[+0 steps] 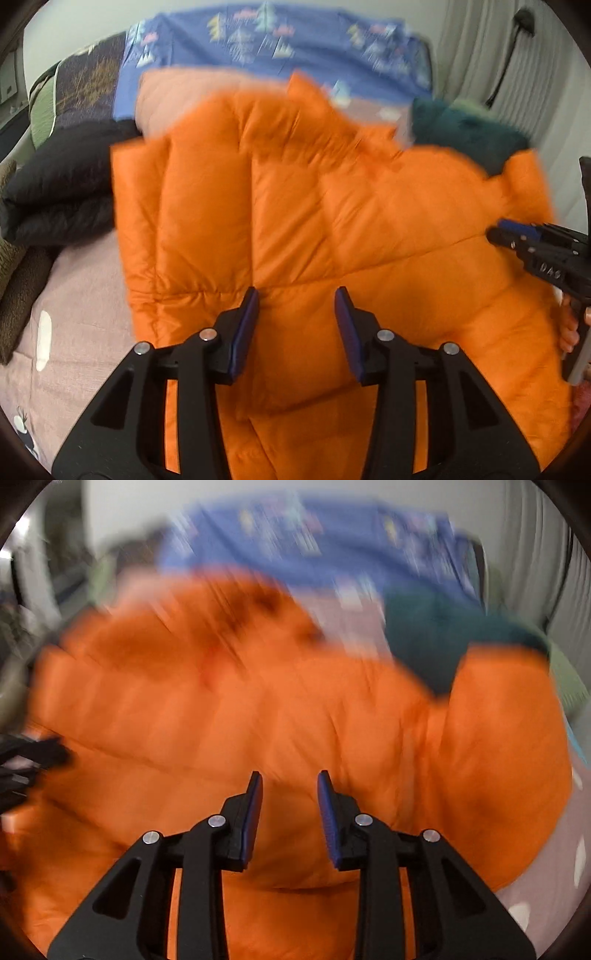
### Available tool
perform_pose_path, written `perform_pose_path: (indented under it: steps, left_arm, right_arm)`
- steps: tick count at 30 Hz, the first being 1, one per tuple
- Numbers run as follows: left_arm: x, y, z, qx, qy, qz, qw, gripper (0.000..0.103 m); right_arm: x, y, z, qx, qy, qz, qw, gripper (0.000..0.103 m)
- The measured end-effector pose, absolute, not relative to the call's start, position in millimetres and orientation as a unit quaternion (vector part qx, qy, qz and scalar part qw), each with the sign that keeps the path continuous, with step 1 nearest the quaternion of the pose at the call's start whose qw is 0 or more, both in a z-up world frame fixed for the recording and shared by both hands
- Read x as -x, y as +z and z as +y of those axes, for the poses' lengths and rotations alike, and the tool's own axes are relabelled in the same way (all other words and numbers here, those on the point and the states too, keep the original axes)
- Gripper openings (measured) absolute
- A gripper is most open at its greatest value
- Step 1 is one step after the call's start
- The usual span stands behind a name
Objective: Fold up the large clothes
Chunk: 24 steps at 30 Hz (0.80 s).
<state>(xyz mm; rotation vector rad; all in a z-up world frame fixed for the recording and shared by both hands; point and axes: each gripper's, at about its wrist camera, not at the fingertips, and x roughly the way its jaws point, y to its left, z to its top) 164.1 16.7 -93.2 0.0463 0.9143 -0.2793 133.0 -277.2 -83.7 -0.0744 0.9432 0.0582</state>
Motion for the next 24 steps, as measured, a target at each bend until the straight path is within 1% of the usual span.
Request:
perform_pose_path:
  steps: [1,3,5,7,9,10,11,13,14,15,17,18,19,22,24]
  left_arm:
    - [-167.9,-102.2,17.0,-0.023,-0.133,0.447,0.884,0.044]
    - [-167.8,-103.6,19.3,-0.008,-0.133,0.448,0.884,0.042]
    - [-164.4,-92.4,19.1,-0.003,-0.146,0.441,0.885,0.042]
    - [-163.0,-70.8,17.2,0.003,-0.166,0.421,0.892,0.043]
    - [-165.7,-49.1,14.3,0.012,-0.179,0.4,0.899,0.047]
    - [-169.6,-38.7,13.2,0.017,-0.185,0.392,0.901,0.049]
    - [-175.9,-27.7,10.5,0.025,-0.191,0.383,0.903,0.05]
    - [-189.0,-15.7,0.5,0.032,-0.2,0.374,0.905,0.05]
    - [-197.3,-13.7,-8.0,0.029,-0.206,0.375,0.904,0.05]
    - [-204.7,-15.3,-16.2,0.029,-0.21,0.379,0.901,0.05]
    - [-216.9,-26.4,-33.5,0.036,-0.236,0.401,0.884,0.05]
    - [-220.3,-34.6,-40.1,0.036,-0.252,0.413,0.874,0.05]
    - [-222.3,-42.9,-48.2,0.031,-0.262,0.423,0.867,0.05]
    - [-224.4,-81.7,-77.3,-0.01,-0.279,0.459,0.843,0.05]
    - [-222.2,-98.8,-89.3,-0.043,-0.274,0.461,0.843,0.053]
  right_arm:
    - [-136.1,-94.5,-282.2,0.019,0.034,0.461,0.886,0.03]
    - [-132.7,-92.6,-285.9,0.01,0.041,0.454,0.89,0.031]
    - [-128.1,-80.3,-286.7,0.017,0.054,0.452,0.89,0.032]
    - [-127.1,-56.8,-295.5,-0.013,0.081,0.437,0.895,0.034]
    - [-136.6,-33.6,-304.9,-0.039,0.094,0.422,0.901,0.051]
    - [-142.8,-22.7,-309.3,-0.049,0.093,0.414,0.904,0.055]
    - [-151.3,-11.1,-310.4,-0.056,0.09,0.408,0.907,0.061]
    - [-189.5,3.1,-316.0,-0.081,0.098,0.413,0.902,0.065]
    - [-211.1,3.8,-319.8,-0.104,0.102,0.422,0.895,0.07]
    - [-239.3,1.0,-326.0,-0.143,0.104,0.437,0.882,0.074]
    - [-283.4,-10.7,-337.2,-0.21,0.101,0.461,0.856,0.077]
    - [-297.6,-17.2,-338.8,-0.229,0.102,0.473,0.845,0.081]
    - [-322.9,-27.6,-335.9,-0.252,0.105,0.49,0.828,0.082]
    - [-364.3,-53.2,-326.9,-0.278,0.092,0.519,0.803,0.082]
    - [-394.4,-74.8,-319.9,-0.286,0.089,0.539,0.787,0.082]
